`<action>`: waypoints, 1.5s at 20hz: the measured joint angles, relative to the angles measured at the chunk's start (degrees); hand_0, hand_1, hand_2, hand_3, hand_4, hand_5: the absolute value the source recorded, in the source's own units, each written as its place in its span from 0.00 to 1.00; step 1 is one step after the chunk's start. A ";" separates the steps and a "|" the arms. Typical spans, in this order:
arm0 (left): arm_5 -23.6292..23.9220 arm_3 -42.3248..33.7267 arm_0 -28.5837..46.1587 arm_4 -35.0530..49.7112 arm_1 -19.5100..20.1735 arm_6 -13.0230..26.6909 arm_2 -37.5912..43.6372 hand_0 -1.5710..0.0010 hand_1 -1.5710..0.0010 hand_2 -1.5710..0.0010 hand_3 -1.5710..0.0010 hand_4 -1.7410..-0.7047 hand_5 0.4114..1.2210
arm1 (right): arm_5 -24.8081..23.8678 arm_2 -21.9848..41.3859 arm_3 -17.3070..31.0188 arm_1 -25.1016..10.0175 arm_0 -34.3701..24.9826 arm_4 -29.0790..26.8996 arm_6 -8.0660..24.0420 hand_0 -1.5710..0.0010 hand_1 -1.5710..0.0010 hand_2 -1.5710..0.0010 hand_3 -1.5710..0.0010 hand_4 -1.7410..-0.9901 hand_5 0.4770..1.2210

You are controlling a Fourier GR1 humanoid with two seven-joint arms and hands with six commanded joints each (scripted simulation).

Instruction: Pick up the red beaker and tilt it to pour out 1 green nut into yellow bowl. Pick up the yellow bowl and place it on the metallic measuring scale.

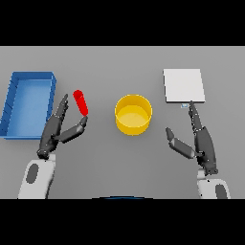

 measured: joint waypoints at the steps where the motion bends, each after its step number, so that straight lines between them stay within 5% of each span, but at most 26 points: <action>1: 0.32 2.82 -2.34 -0.25 -0.37 0.32 0.33 1.00 1.00 1.00 1.00 0.48 0.29 | 0.47 -0.27 -0.07 -0.30 0.35 -0.58 -0.21 1.00 1.00 1.00 1.00 0.61 0.21; 7: 0.58 12.26 -9.43 0.16 0.00 -3.04 2.82 1.00 1.00 1.00 1.00 0.44 0.33 | 0.05 -0.57 0.56 -0.79 -0.15 0.20 0.03 1.00 1.00 1.00 1.00 0.63 0.21; 18: 1.75 24.10 -19.99 -0.35 -0.73 -3.48 5.00 1.00 1.00 1.00 1.00 0.43 0.34 | -0.18 -1.05 0.12 -0.36 -0.41 -0.63 0.52 1.00 1.00 1.00 1.00 0.63 0.22; 24: 1.47 28.53 -21.44 1.15 -1.77 -8.36 6.63 1.00 0.98 0.96 0.98 0.35 0.39 | -0.21 -1.14 -0.28 -0.87 0.21 -0.31 0.15 1.00 1.00 1.00 1.00 0.64 0.22; 26: 2.24 30.08 -23.47 2.42 -2.62 -8.36 8.09 0.82 0.79 0.77 0.81 0.28 0.46 | -0.16 -0.66 -0.08 -0.29 -0.01 -0.17 0.93 1.00 1.00 1.00 1.00 0.64 0.22; 28: 3.33 30.76 -23.78 2.96 -3.16 -7.48 8.98 0.58 0.55 0.53 0.54 0.23 0.65 | -0.28 -0.98 -0.50 -0.94 0.59 0.07 0.29 1.00 1.00 1.00 1.00 0.65 0.23; 30: 4.58 31.09 -24.36 1.60 -3.44 -7.46 8.30 0.37 0.35 0.34 0.41 0.16 0.78 | -0.30 -1.01 -0.20 -0.77 0.94 -0.05 0.07 1.00 1.00 1.00 1.00 0.65 0.23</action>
